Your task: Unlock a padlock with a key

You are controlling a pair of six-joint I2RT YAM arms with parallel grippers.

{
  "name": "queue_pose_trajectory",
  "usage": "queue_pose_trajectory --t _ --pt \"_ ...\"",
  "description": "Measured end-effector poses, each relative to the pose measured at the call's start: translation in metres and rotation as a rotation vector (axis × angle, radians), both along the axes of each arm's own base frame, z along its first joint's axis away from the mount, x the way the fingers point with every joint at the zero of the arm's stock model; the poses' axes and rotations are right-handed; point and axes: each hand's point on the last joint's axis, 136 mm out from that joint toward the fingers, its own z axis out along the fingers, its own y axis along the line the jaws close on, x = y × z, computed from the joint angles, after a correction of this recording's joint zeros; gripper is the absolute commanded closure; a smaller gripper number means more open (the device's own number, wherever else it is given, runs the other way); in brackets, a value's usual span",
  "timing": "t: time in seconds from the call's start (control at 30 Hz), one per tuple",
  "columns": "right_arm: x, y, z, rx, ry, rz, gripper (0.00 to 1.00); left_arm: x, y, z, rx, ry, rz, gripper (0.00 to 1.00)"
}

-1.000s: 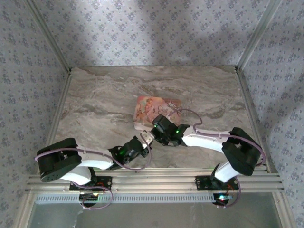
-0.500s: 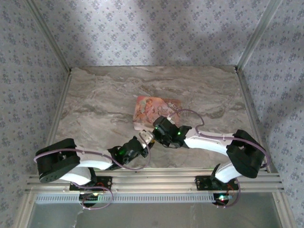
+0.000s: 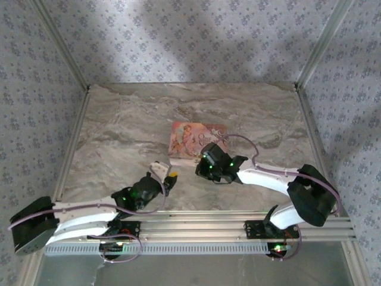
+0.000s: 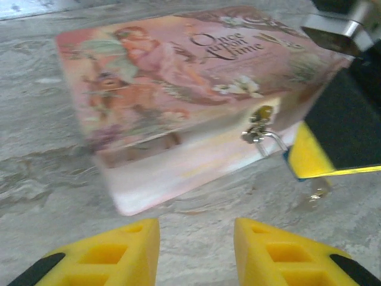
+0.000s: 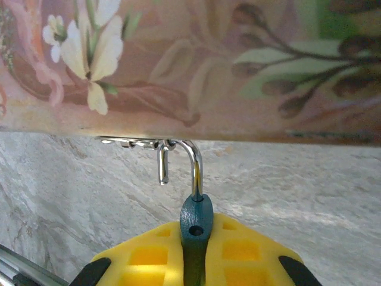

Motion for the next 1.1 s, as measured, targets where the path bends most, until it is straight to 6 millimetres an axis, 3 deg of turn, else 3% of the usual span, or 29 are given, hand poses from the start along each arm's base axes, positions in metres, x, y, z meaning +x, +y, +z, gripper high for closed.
queue_pose_trajectory --t 0.17,0.4,0.87,1.1 --pt "-0.004 -0.016 -0.008 -0.002 0.017 -0.036 1.0 0.0 0.024 0.013 -0.057 -0.017 0.053 0.62" --pt "-0.004 -0.021 -0.011 0.004 0.035 -0.076 1.0 -0.006 0.039 0.019 -0.094 -0.017 0.068 0.62" --pt "0.023 -0.065 -0.012 0.047 0.053 -0.258 1.0 -0.012 0.035 -0.013 0.031 0.085 0.032 0.64" --pt "0.023 -0.07 -0.003 0.073 0.013 -0.332 1.0 -0.014 0.028 -0.031 0.078 0.138 0.006 0.64"
